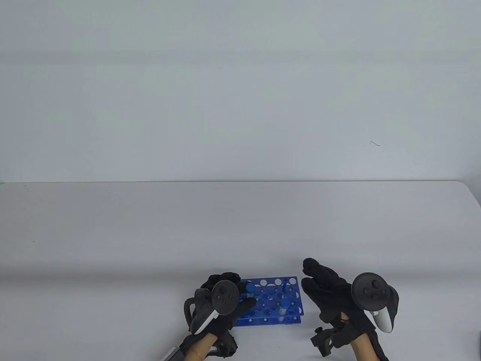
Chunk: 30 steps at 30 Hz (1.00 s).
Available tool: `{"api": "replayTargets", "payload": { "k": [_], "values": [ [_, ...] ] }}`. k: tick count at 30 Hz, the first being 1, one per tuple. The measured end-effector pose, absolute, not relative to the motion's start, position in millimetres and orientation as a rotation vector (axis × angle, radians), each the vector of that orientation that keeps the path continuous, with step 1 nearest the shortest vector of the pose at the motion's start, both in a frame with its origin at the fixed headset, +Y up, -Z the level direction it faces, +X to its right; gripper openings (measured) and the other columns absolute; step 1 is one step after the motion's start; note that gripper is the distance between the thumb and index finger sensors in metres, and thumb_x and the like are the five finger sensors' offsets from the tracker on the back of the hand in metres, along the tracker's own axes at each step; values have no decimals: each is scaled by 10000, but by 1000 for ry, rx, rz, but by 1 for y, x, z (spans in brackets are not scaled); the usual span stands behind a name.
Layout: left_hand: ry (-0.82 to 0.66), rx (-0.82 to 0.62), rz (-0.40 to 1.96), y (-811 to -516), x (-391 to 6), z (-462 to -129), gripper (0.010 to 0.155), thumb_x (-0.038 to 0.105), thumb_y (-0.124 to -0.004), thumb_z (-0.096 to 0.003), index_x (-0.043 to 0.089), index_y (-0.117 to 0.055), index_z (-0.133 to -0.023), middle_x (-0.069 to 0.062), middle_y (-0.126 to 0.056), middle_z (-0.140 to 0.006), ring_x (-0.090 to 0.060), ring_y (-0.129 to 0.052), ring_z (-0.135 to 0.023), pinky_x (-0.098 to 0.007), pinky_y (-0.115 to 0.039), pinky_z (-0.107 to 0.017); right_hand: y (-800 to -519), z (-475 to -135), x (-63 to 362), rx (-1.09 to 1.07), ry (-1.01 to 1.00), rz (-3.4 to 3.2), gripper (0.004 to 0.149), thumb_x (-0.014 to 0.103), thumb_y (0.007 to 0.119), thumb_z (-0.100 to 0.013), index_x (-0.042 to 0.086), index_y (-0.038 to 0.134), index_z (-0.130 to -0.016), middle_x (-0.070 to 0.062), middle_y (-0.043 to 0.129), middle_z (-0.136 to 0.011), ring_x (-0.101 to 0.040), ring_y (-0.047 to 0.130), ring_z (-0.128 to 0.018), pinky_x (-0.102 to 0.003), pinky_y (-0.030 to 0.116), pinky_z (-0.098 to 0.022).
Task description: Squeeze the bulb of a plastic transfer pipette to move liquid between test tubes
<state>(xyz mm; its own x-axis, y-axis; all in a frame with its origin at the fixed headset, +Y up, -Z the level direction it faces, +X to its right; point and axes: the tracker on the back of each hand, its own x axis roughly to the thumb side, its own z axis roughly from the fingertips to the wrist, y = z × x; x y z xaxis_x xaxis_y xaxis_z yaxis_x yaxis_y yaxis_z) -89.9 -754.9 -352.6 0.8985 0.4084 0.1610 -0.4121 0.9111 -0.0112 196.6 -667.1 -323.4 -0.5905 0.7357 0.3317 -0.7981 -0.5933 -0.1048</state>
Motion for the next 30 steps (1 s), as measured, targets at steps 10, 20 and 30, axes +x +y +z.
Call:
{"api": "replayTargets", "payload": {
  "k": [10,20,30],
  "values": [
    [-162,19,432,-755,-90,-352,511,605,-747,-385,503,-722,-885,143,-535,-1073,-172,-427,-975,-484,-384,-796,-619,-313,92,299,-436,2659,460,398,834,-384,191,926,-785,16,1094,-505,-76,1019,-218,-208,834,-108],
    [-161,19,433,-756,-91,-353,507,602,-750,-382,502,-730,-879,148,-542,-1070,-168,-429,-975,-480,-386,-797,-664,-339,22,109,-331,3179,474,448,843,-351,209,962,-742,35,1107,-457,-46,1005,-158,-198,836,-78],
    [-159,21,430,-756,-91,-353,504,597,-751,-380,503,-734,-875,150,-547,-1069,-166,-435,-975,-479,-390,-797,-677,-343,22,175,-327,3221,496,473,822,-332,222,957,-738,33,1111,-495,-99,1023,-221,-259,853,-148]
  ]
}}
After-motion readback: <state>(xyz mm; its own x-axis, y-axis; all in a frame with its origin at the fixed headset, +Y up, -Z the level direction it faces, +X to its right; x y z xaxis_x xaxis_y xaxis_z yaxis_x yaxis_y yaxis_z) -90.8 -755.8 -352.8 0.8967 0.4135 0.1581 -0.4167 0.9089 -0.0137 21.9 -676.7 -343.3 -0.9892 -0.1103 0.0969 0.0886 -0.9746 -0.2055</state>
